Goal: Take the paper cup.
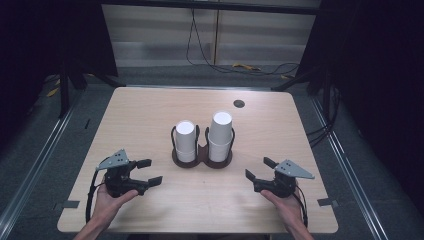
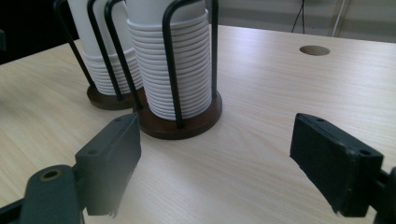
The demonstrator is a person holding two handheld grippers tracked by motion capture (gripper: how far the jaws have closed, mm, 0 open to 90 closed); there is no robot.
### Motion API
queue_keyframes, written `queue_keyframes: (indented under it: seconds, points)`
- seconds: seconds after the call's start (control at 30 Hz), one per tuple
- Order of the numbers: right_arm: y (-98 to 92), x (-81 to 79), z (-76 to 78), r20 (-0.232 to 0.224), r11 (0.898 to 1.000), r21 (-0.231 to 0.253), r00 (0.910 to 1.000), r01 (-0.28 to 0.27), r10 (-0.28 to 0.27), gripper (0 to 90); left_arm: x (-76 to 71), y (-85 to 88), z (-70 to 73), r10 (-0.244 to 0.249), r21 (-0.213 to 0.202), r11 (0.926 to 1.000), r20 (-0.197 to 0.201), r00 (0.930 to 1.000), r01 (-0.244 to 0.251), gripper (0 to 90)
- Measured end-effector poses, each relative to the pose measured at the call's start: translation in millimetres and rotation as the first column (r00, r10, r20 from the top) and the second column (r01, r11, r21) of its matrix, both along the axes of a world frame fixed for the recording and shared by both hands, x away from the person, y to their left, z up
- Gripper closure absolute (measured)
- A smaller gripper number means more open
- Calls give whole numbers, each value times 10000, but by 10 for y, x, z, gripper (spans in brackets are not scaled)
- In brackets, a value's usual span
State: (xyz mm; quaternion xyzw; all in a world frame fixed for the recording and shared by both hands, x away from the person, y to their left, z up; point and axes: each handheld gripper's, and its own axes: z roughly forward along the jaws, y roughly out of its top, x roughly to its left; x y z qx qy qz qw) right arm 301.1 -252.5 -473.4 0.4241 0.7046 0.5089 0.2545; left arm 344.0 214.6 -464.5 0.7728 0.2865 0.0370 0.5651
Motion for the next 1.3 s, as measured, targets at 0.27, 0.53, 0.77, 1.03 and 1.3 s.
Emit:
queue_keyframes:
  seconds: [0.27,0.53,0.77,1.03,1.3]
  points:
    - [42,24,-16,-206,9993,-12,9991,-368,368,165,65,-86,14,-17,221,9998,-20,10000,17,167]
    - [57,-21,12,-255,9974,15,9971,-719,719,176,52,-82,77,-68,160,9998,98,9999,66,163]
    - [91,-62,55,-477,9954,-111,9943,-955,949,172,60,-58,216,-22,7,10000,313,9995,22,159]
    - [97,-61,51,-630,9922,175,9903,-1231,1239,156,133,-185,350,-86,221,9997,619,9980,73,166]
    - [70,-116,100,-309,9936,212,9933,-1105,1112,144,287,-256,441,21,726,9973,934,9956,-89,258]
